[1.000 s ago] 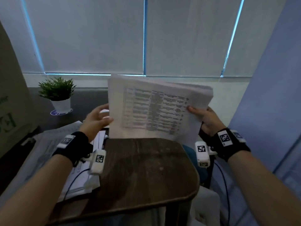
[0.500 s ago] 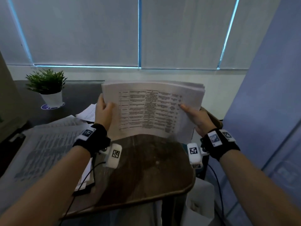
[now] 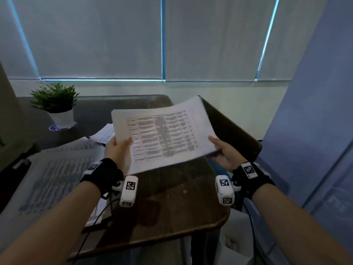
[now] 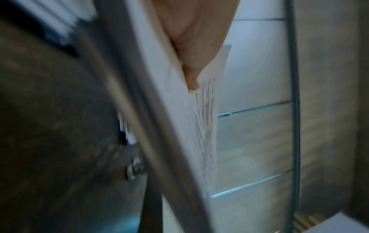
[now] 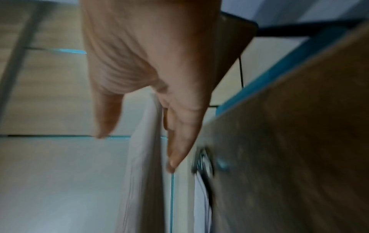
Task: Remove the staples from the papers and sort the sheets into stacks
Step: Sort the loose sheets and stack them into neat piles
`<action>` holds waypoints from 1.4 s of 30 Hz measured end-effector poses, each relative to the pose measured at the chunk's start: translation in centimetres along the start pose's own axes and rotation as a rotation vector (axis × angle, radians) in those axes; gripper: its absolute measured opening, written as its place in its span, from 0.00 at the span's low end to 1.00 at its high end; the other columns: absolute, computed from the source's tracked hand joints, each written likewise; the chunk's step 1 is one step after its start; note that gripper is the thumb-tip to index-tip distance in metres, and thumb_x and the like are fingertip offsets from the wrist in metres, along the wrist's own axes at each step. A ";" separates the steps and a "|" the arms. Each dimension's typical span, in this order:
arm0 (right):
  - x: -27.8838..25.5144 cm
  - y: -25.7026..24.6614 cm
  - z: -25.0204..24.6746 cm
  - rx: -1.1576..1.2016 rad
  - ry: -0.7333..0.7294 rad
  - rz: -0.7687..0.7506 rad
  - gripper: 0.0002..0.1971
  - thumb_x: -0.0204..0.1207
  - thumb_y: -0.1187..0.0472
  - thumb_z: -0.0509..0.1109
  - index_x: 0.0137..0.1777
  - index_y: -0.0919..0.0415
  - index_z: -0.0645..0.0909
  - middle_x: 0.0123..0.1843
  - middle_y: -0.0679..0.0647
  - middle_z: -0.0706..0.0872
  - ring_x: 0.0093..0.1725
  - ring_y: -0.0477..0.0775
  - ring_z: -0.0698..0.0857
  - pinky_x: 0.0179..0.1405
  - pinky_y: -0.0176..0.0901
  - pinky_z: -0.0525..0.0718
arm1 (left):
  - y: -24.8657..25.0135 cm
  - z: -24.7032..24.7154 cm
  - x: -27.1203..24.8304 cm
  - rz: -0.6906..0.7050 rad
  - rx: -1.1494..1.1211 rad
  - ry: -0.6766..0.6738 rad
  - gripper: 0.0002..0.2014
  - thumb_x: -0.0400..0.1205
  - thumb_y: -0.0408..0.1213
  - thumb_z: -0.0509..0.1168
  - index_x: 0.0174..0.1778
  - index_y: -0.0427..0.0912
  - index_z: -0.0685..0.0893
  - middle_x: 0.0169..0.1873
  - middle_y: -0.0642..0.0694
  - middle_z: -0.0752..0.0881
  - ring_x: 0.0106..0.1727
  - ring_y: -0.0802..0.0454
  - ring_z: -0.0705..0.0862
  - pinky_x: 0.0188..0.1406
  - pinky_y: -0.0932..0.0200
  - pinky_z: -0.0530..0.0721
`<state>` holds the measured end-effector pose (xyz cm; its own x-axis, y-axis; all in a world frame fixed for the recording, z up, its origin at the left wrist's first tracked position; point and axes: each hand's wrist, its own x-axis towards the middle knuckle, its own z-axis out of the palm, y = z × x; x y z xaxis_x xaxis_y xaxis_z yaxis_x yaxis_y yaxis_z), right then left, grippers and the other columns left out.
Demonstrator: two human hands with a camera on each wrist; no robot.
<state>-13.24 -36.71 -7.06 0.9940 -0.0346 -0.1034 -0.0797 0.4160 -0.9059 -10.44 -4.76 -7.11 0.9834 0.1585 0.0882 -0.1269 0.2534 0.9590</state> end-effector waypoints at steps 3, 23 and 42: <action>-0.5 1.3 2.4 0.044 -0.143 0.118 0.33 0.61 0.47 0.83 0.66 0.59 0.80 0.58 0.62 0.90 0.55 0.63 0.90 0.58 0.61 0.86 | -1.0 1.3 0.1 -0.001 -0.047 0.117 0.16 0.83 0.30 0.63 0.67 0.40 0.76 0.60 0.43 0.84 0.56 0.45 0.85 0.52 0.50 0.83; -0.3 -4.8 10.3 -0.355 -0.061 -0.488 0.18 0.74 0.72 0.75 0.59 0.53 0.81 0.57 0.53 0.89 0.57 0.54 0.89 0.61 0.55 0.86 | 7.5 5.3 -0.9 0.419 0.282 -0.053 0.10 0.83 0.30 0.57 0.54 0.50 0.75 0.52 0.50 0.83 0.54 0.50 0.84 0.50 0.54 0.86; 1.3 5.7 7.7 -0.510 -0.130 -0.053 0.21 0.75 0.69 0.75 0.68 0.65 0.79 0.62 0.60 0.88 0.61 0.59 0.87 0.66 0.58 0.83 | -2.3 -1.9 -1.8 -0.218 0.429 -0.002 0.14 0.79 0.27 0.57 0.59 0.33 0.79 0.53 0.35 0.84 0.51 0.37 0.84 0.44 0.50 0.81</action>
<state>-11.78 -27.38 -9.15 0.9961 0.0829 -0.0300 -0.0234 -0.0794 -0.9966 -12.16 -3.80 -9.97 0.9815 0.1435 -0.1270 0.1467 -0.1362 0.9798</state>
